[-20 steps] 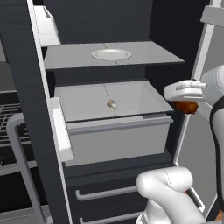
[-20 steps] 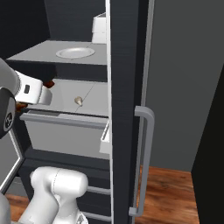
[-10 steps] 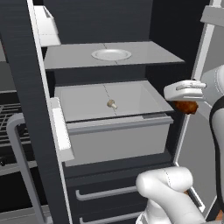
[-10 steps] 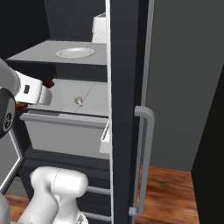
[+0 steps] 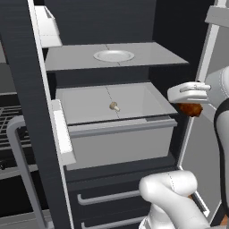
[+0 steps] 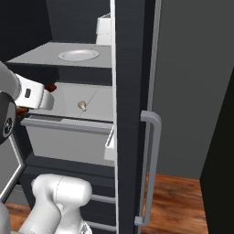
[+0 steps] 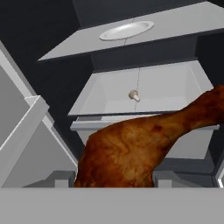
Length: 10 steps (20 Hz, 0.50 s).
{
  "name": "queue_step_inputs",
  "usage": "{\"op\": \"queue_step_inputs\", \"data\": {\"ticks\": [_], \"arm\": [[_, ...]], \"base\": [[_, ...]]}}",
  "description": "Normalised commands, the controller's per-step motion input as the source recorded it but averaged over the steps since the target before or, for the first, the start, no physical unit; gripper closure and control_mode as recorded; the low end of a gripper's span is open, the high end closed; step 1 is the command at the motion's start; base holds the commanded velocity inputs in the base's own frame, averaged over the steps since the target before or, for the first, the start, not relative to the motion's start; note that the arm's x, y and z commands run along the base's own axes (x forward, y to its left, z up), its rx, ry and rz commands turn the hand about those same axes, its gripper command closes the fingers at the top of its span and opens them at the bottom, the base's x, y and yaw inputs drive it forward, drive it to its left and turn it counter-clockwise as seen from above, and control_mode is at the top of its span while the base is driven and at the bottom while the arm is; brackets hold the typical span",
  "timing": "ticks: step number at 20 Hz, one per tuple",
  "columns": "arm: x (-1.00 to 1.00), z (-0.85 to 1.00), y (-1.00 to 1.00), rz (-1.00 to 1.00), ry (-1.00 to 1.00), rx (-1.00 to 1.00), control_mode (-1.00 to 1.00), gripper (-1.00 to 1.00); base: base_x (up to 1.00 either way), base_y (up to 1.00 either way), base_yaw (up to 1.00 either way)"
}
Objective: Transport the chicken drumstick from the fridge to the microwave and turn on the microwave.
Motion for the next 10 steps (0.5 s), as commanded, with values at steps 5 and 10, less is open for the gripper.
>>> {"op": "queue_step_inputs", "data": {"ticks": [5, 10], "arm": [[-0.12, 0.0, 0.0, 0.0, 0.0, 0.0, -1.0, 1.0], [-0.46, 0.0, 0.0, 0.0, -0.01, 0.0, -1.0, 1.0]], "base": [[0.0, 0.0, 0.0], [0.0, 0.0, 0.0]]}}
